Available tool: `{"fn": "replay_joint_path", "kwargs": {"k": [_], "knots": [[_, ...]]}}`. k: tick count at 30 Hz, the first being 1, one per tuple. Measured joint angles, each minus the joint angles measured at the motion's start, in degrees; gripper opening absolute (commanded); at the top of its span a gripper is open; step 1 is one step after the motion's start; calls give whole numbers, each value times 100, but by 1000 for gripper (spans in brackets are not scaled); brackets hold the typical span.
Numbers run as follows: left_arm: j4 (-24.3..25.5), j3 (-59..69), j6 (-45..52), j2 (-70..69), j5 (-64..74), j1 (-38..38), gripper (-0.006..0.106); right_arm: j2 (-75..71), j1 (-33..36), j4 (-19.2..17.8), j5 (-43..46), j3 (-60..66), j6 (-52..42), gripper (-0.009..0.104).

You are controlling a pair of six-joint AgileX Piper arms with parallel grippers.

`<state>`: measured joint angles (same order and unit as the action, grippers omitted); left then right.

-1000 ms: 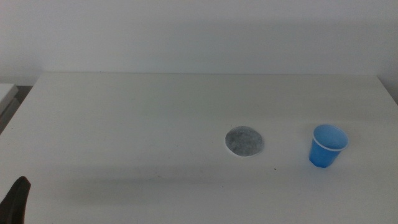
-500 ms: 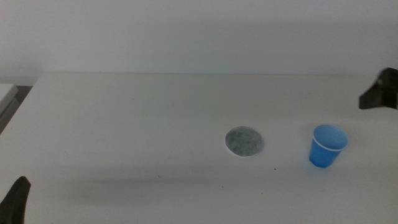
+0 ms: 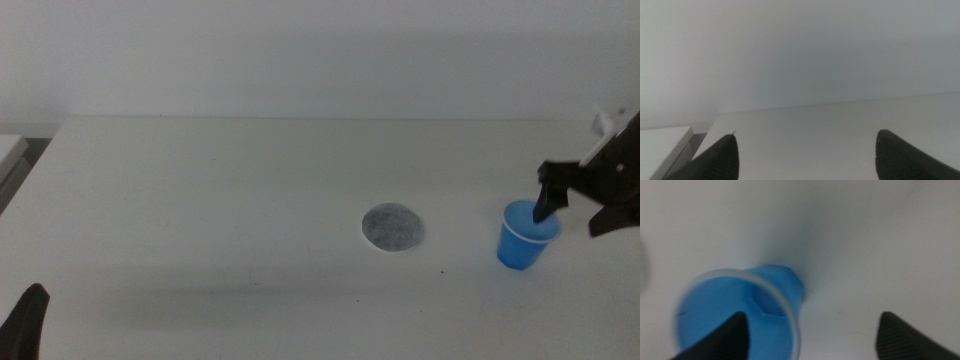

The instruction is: Place an empty cup on a cup mat.

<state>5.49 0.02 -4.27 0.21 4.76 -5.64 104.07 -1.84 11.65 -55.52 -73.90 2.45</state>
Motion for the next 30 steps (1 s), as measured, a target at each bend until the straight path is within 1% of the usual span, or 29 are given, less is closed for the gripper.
{"fn": "replay_joint_path", "kwargs": {"k": [3,4,5,6,8,11,13,18,20,24,30], "knots": [[0,0,0,0,0,0,94,317,0,-24,16,-9,0,32],[0,0,0,0,0,0,94,407,0,21,68,-9,-64,18],[0,0,0,0,0,0,94,469,0,79,111,-9,-142,1],[0,0,0,0,0,0,94,501,0,170,157,-9,-245,-2],[0,0,0,0,0,0,94,487,13,357,198,-9,-292,-2],[0,0,0,0,0,0,94,353,230,411,223,-131,-245,-2],[0,0,0,0,0,0,94,293,482,341,194,-350,-116,-2],[0,0,0,0,0,0,94,397,1358,-176,153,-1103,558,-2],[0,0,0,0,0,0,94,509,1684,-290,139,-1379,762,-2],[0,0,0,0,0,0,94,811,2149,-343,68,-1750,949,-2],[0,0,0,0,0,0,94,1241,2397,-343,84,-1882,1048,-2]]}}
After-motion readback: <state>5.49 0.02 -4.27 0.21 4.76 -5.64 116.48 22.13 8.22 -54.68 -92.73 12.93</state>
